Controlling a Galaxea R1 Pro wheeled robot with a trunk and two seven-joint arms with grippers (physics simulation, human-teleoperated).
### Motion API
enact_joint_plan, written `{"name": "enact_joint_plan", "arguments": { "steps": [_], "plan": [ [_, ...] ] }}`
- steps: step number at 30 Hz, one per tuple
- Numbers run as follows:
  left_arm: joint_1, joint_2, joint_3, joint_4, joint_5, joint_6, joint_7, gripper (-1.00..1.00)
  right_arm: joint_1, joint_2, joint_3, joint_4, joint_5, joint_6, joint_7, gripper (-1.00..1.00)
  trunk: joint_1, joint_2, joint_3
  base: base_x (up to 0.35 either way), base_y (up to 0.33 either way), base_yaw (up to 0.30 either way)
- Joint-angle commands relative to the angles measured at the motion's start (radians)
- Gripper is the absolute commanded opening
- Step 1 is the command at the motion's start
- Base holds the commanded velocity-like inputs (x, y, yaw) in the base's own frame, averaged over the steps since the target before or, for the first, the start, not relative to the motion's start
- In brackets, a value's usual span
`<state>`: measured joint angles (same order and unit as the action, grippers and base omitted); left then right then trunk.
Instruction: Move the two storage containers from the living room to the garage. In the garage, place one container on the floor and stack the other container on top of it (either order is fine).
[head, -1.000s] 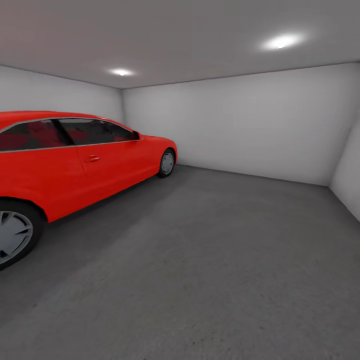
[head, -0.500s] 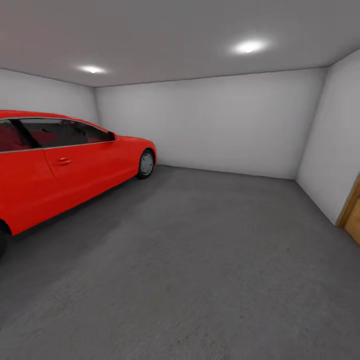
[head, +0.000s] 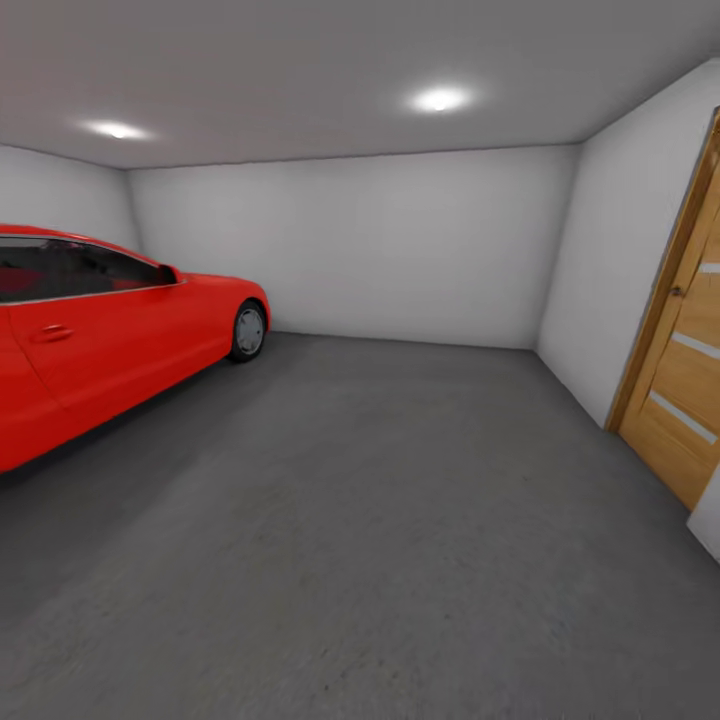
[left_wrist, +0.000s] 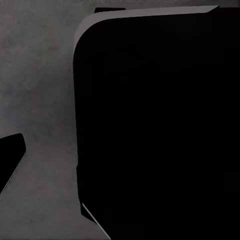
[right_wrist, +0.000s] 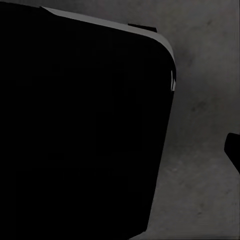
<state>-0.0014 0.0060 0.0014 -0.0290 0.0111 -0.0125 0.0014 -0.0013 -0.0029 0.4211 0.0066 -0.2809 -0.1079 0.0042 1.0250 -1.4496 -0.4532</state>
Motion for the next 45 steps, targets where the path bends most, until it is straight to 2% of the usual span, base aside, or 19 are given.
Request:
{"name": "enact_joint_plan", "arguments": {
  "steps": [1,45],
  "plan": [
    [0.000,0.000,0.000,0.000,0.001,-0.001,0.000,1.00,0.000,0.000,0.008,0.001,-0.010,-0.004,0.000,1.00,0.000,0.000,-0.001,0.000,0.000,-0.286],
    [0.000,0.000,-0.006,0.000,0.001,-0.003,-0.006,1.00,0.000,0.000,0.008,0.000,-0.010,-0.006,0.000,1.00,0.000,0.000,-0.001,0.002,0.000,-0.285]
  ]
}}
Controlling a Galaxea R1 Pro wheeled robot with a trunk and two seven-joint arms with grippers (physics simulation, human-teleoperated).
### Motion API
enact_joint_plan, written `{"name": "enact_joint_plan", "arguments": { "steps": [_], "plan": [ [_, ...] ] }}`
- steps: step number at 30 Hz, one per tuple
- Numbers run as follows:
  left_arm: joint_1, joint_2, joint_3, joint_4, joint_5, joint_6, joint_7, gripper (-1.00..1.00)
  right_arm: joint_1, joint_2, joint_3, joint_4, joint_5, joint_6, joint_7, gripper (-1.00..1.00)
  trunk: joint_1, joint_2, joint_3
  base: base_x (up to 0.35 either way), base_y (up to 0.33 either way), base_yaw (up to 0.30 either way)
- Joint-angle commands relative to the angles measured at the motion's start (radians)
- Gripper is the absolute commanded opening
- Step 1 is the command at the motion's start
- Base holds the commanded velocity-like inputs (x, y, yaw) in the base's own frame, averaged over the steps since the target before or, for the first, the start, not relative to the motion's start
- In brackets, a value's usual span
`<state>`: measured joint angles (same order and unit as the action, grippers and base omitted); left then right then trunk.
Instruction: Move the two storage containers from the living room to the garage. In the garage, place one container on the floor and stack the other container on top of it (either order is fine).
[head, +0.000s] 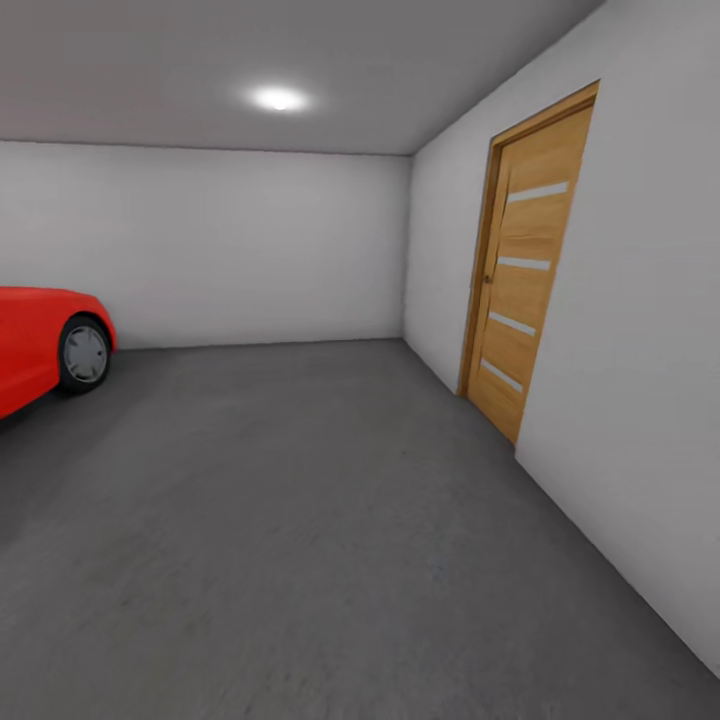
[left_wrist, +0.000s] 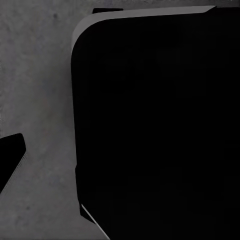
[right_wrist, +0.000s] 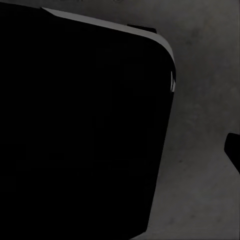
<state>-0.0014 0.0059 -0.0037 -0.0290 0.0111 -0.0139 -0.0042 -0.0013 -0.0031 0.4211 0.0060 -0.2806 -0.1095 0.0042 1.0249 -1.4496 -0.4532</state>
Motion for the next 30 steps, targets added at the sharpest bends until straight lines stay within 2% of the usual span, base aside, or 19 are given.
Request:
{"name": "enact_joint_plan", "arguments": {
  "steps": [1,7,30],
  "plan": [
    [0.000,0.000,-0.001,0.000,0.001,-0.001,0.000,1.00,0.000,0.000,0.008,0.001,-0.010,-0.004,0.000,1.00,0.000,0.000,-0.001,0.120,0.000,-0.230],
    [0.000,0.000,-0.002,0.000,0.001,0.000,-0.003,1.00,0.000,0.000,0.009,0.000,-0.009,-0.003,0.000,1.00,0.000,0.000,-0.001,0.252,0.000,-0.082],
    [0.000,0.002,0.006,0.001,0.004,0.004,-0.005,1.00,0.000,0.000,0.010,0.000,-0.005,-0.001,0.000,1.00,0.000,0.000,-0.001,0.320,0.000,-0.002]
  ]
}}
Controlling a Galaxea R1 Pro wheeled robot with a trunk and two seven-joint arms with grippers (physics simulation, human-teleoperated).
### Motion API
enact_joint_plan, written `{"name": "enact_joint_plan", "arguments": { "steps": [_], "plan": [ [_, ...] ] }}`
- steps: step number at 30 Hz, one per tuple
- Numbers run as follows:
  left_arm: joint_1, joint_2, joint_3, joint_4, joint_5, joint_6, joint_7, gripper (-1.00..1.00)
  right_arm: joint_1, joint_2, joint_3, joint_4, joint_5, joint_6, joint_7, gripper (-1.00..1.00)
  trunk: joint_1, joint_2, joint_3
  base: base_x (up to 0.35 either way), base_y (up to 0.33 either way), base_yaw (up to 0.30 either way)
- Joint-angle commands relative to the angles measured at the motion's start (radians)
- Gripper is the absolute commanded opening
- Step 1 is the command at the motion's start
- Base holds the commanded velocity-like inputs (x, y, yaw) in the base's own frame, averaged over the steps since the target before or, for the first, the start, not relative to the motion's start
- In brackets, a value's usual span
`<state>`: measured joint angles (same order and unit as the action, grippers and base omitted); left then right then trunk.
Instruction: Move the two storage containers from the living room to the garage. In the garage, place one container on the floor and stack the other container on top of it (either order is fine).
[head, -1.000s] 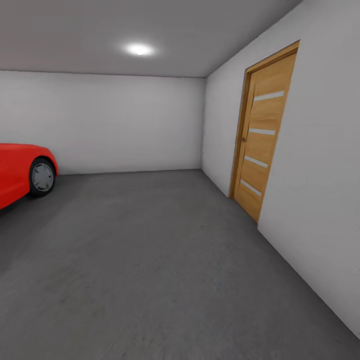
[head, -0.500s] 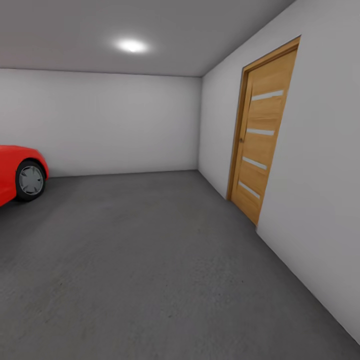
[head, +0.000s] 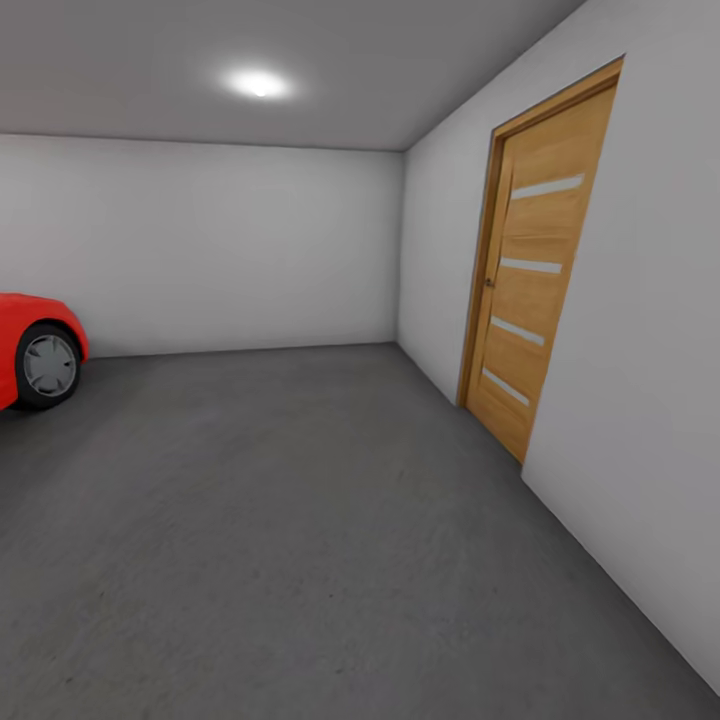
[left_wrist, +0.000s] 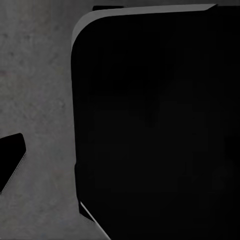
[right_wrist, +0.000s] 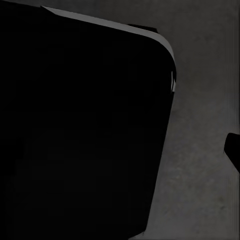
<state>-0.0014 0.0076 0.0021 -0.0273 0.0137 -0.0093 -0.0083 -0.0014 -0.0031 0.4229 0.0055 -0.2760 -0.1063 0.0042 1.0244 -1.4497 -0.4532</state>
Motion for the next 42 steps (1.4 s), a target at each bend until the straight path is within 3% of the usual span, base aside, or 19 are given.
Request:
{"name": "enact_joint_plan", "arguments": {
  "steps": [1,42],
  "plan": [
    [0.000,0.000,0.000,0.000,0.001,-0.001,-0.001,1.00,0.000,0.000,0.008,0.001,-0.010,-0.004,0.000,1.00,0.001,0.000,-0.001,0.322,0.000,0.000],
    [0.000,0.000,0.002,0.000,0.003,0.000,0.000,1.00,0.000,0.003,0.010,0.001,-0.011,-0.006,-0.002,1.00,0.001,0.000,-0.001,0.322,0.000,0.000]
  ]
}}
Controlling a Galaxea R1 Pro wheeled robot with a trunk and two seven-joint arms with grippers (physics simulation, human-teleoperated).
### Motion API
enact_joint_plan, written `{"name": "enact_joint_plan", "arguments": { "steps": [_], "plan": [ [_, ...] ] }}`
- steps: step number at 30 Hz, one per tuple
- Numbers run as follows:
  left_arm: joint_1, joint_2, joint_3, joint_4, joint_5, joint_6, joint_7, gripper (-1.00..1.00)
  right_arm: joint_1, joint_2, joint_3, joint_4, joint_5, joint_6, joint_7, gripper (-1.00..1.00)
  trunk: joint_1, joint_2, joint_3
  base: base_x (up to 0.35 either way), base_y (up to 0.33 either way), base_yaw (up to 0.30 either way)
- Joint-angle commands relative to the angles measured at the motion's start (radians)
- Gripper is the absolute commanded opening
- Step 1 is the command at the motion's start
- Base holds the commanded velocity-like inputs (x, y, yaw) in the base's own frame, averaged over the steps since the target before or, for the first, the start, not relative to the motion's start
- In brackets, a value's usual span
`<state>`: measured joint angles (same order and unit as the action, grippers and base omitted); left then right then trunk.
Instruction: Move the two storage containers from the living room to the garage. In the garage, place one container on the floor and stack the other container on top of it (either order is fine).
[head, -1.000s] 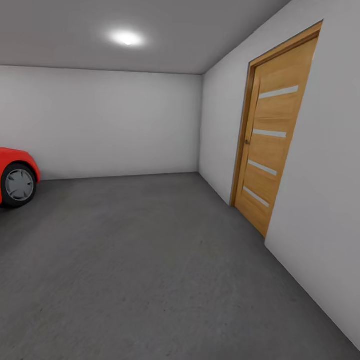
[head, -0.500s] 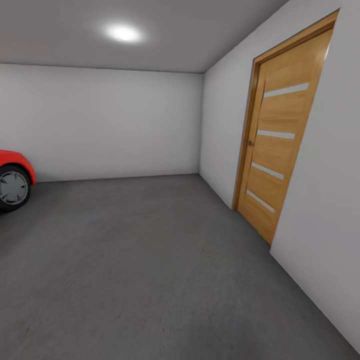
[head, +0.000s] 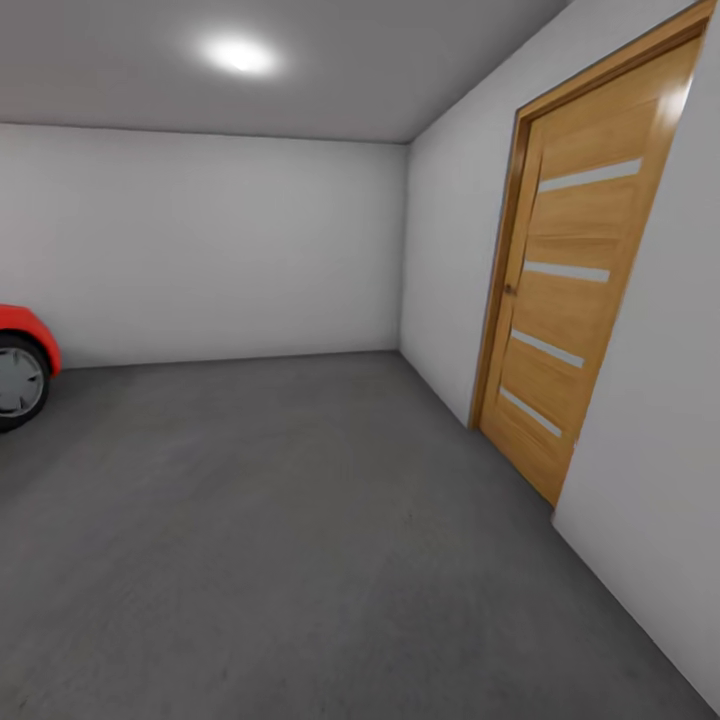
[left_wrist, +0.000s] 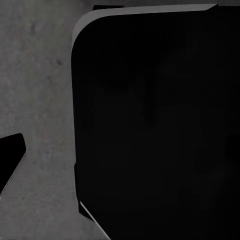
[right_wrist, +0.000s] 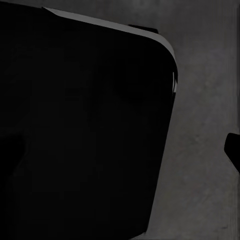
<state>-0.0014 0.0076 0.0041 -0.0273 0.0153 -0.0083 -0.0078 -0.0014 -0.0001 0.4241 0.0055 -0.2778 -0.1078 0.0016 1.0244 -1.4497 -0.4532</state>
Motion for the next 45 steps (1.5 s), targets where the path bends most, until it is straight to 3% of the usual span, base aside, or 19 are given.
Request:
{"name": "enact_joint_plan", "arguments": {
  "steps": [1,21,45],
  "plan": [
    [0.000,0.000,0.000,0.000,0.002,-0.001,-0.001,1.00,0.000,0.000,0.008,0.001,-0.010,-0.004,0.000,1.00,0.001,0.000,-0.001,0.322,0.000,-0.033],
    [0.000,0.000,0.001,0.000,0.003,-0.001,0.000,1.00,0.000,0.000,0.008,0.001,-0.011,-0.004,-0.004,1.00,0.001,0.000,-0.001,0.322,0.000,-0.212],
    [0.000,0.000,0.001,0.000,0.003,-0.001,-0.001,1.00,0.000,0.000,0.008,0.001,-0.011,-0.004,-0.008,1.00,0.001,0.000,-0.001,0.322,0.000,-0.012]
  ]
}}
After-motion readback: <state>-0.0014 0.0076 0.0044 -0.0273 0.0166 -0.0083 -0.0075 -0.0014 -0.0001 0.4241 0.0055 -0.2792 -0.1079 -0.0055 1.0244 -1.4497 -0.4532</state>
